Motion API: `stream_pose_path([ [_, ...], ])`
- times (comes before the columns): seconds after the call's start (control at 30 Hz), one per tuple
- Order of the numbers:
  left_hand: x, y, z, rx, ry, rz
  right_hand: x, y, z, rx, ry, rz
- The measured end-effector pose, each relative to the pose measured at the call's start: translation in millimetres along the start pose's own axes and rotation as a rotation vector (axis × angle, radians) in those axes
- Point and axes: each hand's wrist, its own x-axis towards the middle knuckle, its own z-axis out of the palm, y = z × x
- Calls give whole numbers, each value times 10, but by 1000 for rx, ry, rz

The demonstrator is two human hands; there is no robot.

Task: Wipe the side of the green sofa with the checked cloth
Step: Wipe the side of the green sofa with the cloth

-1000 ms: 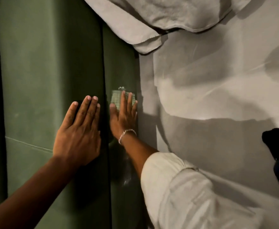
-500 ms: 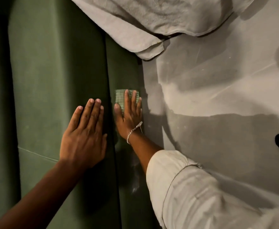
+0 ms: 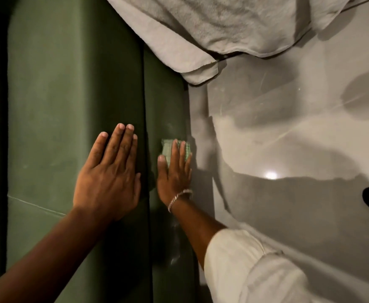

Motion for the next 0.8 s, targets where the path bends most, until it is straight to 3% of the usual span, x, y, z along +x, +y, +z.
stream_pose_path([
  [0.1, 71, -23, -13, 9, -7, 2, -61, -82, 49, 19, 41, -2],
  [0.3, 160, -100, 9, 85, -16, 55, 684, -208, -73, 6, 46, -125],
  [0.47, 183, -97, 1, 64, 10, 43, 115, 147, 48, -4, 49, -29],
  [0.67, 51, -44, 11, 45, -26, 46, 594, -259, 11, -33, 101, -204],
  [0.8, -99, -4, 54, 42, -23, 31, 118, 136, 36, 5, 72, -102],
])
